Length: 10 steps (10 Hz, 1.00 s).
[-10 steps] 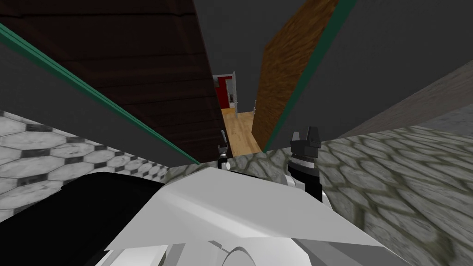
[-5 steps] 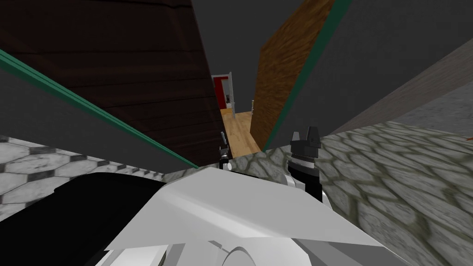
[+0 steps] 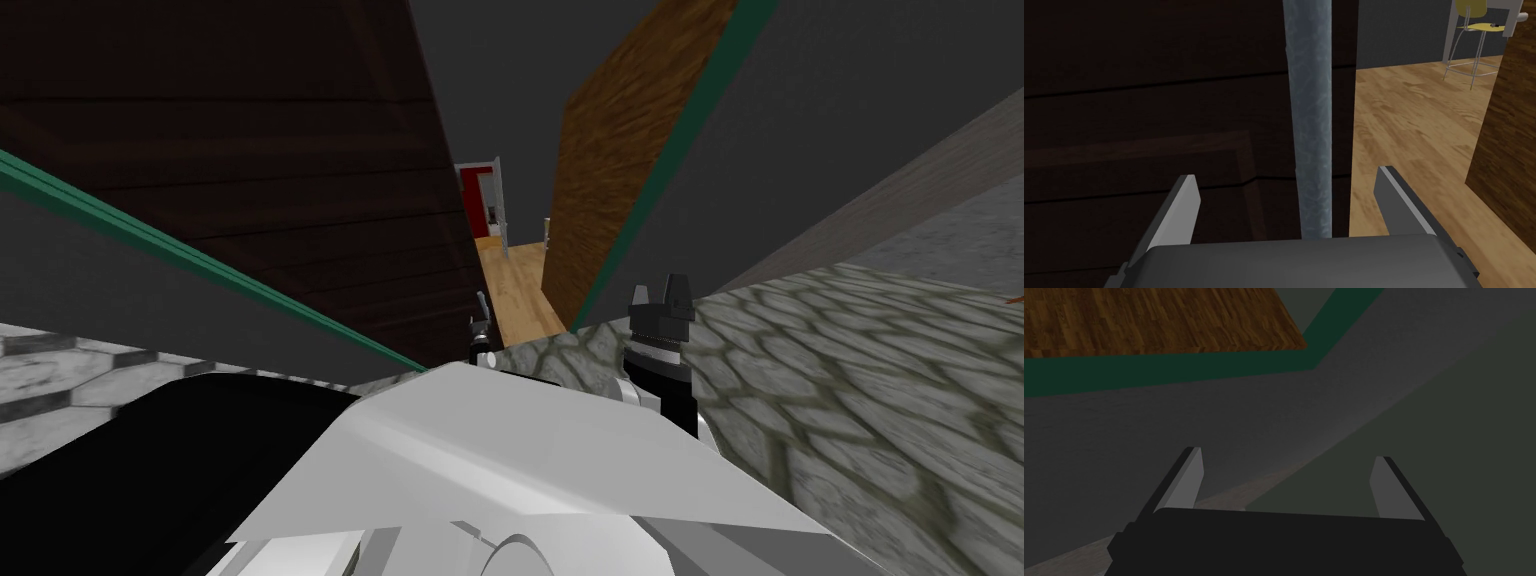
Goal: Push the door open
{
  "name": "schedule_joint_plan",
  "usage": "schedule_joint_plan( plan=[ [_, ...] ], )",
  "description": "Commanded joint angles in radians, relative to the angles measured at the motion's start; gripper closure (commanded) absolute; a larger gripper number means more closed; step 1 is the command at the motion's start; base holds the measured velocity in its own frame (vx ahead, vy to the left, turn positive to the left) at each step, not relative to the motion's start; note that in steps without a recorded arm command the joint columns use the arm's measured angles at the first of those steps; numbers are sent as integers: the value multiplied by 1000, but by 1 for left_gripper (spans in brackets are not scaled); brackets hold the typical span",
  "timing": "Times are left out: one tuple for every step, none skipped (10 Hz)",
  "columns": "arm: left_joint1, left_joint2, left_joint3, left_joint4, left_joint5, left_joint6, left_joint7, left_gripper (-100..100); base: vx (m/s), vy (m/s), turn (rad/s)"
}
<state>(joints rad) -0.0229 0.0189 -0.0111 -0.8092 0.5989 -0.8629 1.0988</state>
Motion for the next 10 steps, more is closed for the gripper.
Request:
schedule_joint_plan(
  plan=[
    [0,9,1,7,1,-4,6,-100,167,62,-21],
    [0,8,2,9,2,-6,9,-100,203,75,-31],
    [1,2,3,12,3,-7,12,-100,202,62,-34],
    [1,-8,4,14,4,-8,14,-100,192,71,-22],
    [1,-25,5,16,5,-10,17,-100,167,83,-26],
    [4,-16,4,10,4,-7,14,-100,70,37,-9],
    [4,-16,4,10,4,-7,14,100,-7,-5,8],
    [4,-16,4,10,4,-7,14,100,-19,-23,-39],
    [4,-16,4,10,4,-7,14,100,-8,-9,11],
    [4,-16,4,10,4,-7,14,100,0,0,0]
  ],
)
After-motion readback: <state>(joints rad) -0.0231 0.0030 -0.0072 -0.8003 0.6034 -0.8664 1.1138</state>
